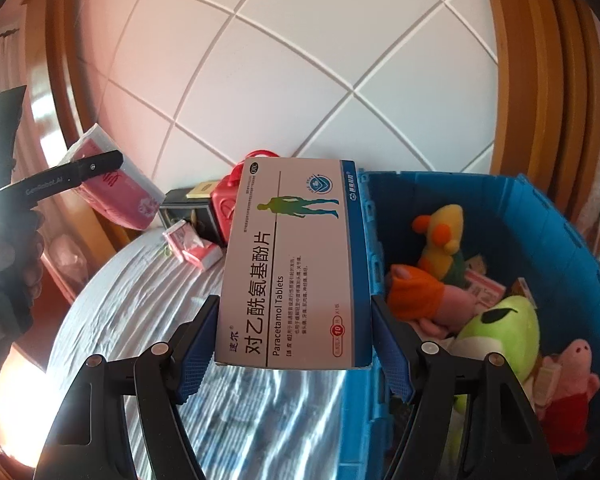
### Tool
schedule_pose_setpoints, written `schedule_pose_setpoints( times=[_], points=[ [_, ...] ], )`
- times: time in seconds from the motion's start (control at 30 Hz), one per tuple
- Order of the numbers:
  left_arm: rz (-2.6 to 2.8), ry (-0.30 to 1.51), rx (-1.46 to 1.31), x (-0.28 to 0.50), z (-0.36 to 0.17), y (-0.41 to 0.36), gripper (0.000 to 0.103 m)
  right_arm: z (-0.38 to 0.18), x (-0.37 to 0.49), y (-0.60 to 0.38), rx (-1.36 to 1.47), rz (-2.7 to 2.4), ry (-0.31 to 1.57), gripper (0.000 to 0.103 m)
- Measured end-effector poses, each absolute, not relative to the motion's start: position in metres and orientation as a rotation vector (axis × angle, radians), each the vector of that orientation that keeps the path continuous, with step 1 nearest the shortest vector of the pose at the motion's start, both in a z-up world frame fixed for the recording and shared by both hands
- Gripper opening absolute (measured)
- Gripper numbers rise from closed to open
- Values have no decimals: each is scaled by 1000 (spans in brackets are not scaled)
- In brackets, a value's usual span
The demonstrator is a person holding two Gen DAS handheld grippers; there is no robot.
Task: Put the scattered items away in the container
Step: 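Carry the tissue pack and paracetamol box with both grippers over the crate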
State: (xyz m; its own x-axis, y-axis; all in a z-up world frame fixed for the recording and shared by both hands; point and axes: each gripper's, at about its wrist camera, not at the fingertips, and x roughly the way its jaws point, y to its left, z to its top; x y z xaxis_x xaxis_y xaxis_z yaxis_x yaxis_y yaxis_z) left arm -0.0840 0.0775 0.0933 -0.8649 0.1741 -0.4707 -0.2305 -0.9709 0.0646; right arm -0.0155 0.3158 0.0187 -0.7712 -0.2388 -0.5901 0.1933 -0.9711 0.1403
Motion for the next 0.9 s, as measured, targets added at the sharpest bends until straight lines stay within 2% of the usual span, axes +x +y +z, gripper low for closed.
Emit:
schedule_pose_setpoints(
  times=[0.37, 0.9],
  points=[
    [2701, 279, -629, -97, 112, 202, 87, 23, -5, 407, 930, -2848, -181, 72],
    [2520, 329, -632, -122, 116, 332, 87, 15, 12, 522, 984, -2958, -313, 72]
  ],
)
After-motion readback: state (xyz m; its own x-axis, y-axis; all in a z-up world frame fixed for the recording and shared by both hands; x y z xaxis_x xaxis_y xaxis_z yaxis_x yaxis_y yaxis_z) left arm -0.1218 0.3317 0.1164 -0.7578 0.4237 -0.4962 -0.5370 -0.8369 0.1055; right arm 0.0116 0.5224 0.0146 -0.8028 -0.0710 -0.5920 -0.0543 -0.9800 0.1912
